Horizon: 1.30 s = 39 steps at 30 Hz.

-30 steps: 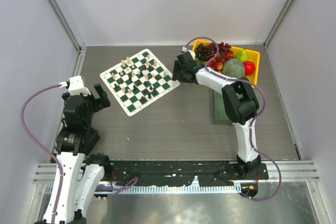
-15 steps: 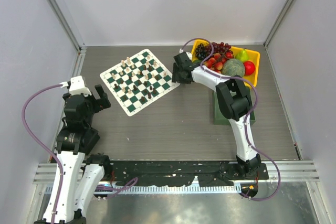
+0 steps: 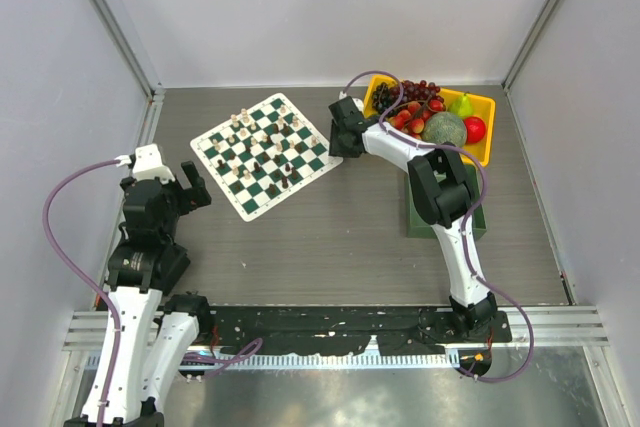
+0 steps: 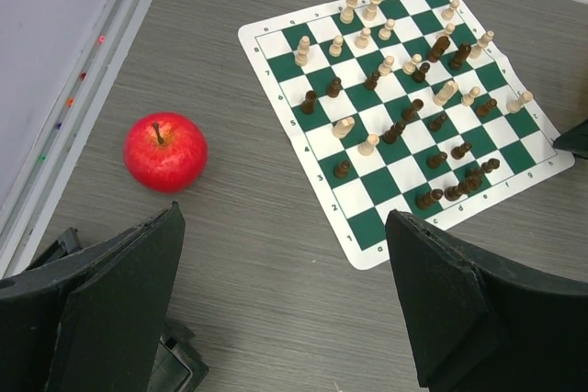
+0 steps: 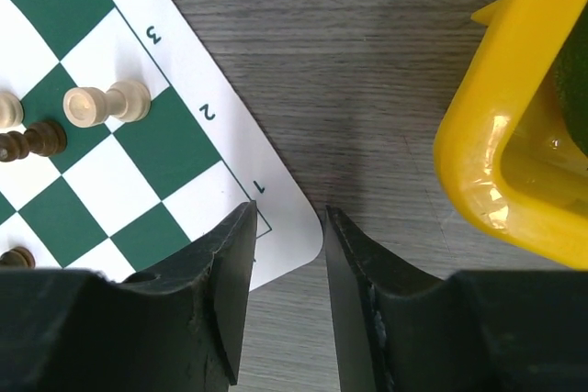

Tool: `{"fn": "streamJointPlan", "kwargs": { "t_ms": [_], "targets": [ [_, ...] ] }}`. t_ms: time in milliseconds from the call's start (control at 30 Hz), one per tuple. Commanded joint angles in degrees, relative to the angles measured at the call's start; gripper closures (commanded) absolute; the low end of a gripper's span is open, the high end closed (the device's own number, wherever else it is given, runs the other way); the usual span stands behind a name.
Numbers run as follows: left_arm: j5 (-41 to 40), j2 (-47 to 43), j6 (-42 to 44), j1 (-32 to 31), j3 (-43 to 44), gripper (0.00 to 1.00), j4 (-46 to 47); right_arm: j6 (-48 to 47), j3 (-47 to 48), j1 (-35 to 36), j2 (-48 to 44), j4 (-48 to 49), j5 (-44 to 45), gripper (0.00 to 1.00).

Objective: Set up the chess pieces on the board

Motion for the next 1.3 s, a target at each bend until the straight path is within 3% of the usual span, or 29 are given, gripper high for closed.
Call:
{"fn": "streamJointPlan", "kwargs": {
  "t_ms": [0,367,700,1267],
  "targets": [
    [0.32,0.35,0.75,0.19,1.81,0.01,0.67,-0.66,-0.69,0.39,-0.61,-1.2,-0.75,0.62],
    [0.5,0.61,0.66,0.28,1.81,0.01,0.49,-1.27,-1.57,0.66,-0.87,-1.2,-0.67,0.75],
    [0.58,0.96,0.66,0.28,1.9,0.01,0.31,-2.06,-2.36,1.09,-2.28,-1.64,-0.58,0.95],
    [1.37,2.72,-2.76,0.28,1.64,0.01,-2.05,-5.84,-15.89,1.45,-11.42,1.43,-3.04,0.95]
  ]
}}
